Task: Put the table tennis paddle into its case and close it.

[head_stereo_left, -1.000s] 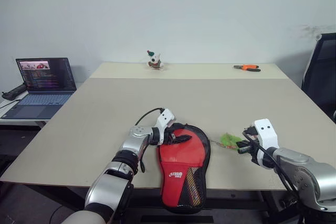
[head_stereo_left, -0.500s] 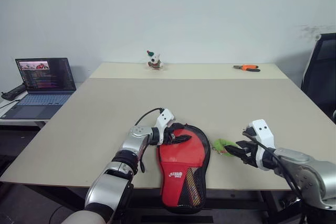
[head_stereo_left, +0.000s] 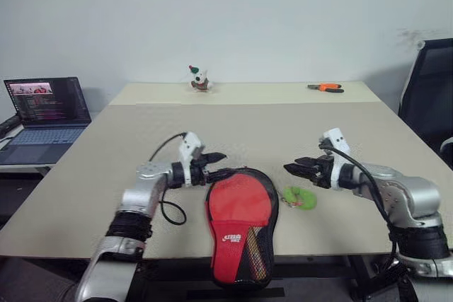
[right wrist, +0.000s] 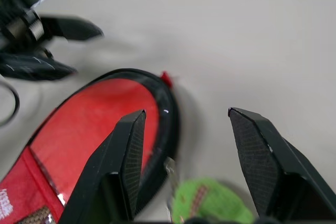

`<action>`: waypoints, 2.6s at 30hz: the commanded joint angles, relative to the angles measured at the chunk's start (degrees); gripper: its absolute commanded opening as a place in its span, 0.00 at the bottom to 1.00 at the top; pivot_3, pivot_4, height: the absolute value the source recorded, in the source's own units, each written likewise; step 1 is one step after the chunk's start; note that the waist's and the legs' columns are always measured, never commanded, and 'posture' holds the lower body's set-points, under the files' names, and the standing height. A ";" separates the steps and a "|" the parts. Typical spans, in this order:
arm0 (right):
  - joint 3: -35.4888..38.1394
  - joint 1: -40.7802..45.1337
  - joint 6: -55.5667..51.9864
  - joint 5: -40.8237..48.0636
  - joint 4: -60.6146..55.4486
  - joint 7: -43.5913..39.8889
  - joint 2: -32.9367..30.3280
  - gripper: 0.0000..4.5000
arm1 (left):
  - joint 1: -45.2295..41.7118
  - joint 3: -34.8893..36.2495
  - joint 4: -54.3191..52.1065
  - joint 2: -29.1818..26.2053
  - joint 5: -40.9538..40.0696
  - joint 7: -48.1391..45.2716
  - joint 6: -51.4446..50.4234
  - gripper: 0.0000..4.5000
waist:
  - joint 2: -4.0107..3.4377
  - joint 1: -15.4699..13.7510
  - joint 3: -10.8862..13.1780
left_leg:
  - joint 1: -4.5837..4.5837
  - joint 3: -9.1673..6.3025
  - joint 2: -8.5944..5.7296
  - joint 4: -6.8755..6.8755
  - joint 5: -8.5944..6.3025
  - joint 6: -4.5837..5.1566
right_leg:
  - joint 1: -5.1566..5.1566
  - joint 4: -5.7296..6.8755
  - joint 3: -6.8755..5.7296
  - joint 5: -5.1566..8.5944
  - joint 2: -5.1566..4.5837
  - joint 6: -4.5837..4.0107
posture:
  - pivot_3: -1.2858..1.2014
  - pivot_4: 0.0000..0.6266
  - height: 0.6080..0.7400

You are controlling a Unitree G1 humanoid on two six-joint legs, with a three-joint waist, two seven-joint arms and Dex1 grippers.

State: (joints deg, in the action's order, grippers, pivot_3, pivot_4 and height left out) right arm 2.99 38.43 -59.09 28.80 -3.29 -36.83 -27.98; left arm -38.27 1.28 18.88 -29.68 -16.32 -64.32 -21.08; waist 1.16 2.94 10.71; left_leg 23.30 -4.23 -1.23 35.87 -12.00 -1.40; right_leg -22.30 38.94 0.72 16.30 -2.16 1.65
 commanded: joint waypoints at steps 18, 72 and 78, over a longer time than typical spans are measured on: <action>-11.94 20.61 33.48 -18.26 53.40 -11.09 13.81 0.62 | 15.45 8.16 -20.63 -10.50 -8.22 7.17 -12.29 0.79 | 0.01 -0.76 0.08 | -0.03 -0.06 0.00 -0.01 -0.01 0.00 | 0.00 0.03 0.07 0.01 -0.05 -0.06 | 0.52 0.24 1.00; -3.11 37.83 55.82 -29.89 76.80 5.52 23.15 0.45 | 9.94 1.04 -15.76 -7.63 -6.47 8.16 -6.89 0.79 | -0.03 0.31 0.11 | -0.16 0.05 0.03 -0.11 -0.01 -0.02 | -0.02 0.09 0.13 -0.01 -0.02 -0.09 | 0.52 0.24 1.00; 4.09 39.37 52.22 -23.00 74.13 -0.86 21.15 0.91 | 3.63 -3.42 -7.66 -4.04 -2.80 6.81 -1.94 0.79 | -0.03 -0.06 0.11 | -0.16 0.04 0.02 -0.11 -0.01 -0.02 | 0.01 0.07 0.12 -0.01 -0.02 -0.09 | 0.52 0.24 1.00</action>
State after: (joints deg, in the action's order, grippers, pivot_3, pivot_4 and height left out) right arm 5.22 76.20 -6.01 3.44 74.27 -34.68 -5.68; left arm -32.25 -1.21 9.68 -34.09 -20.46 -56.83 -25.76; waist 1.13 2.89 10.82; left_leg 23.16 -4.20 -1.24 35.77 -12.01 -1.42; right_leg -22.29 39.01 0.81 16.29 -2.18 1.56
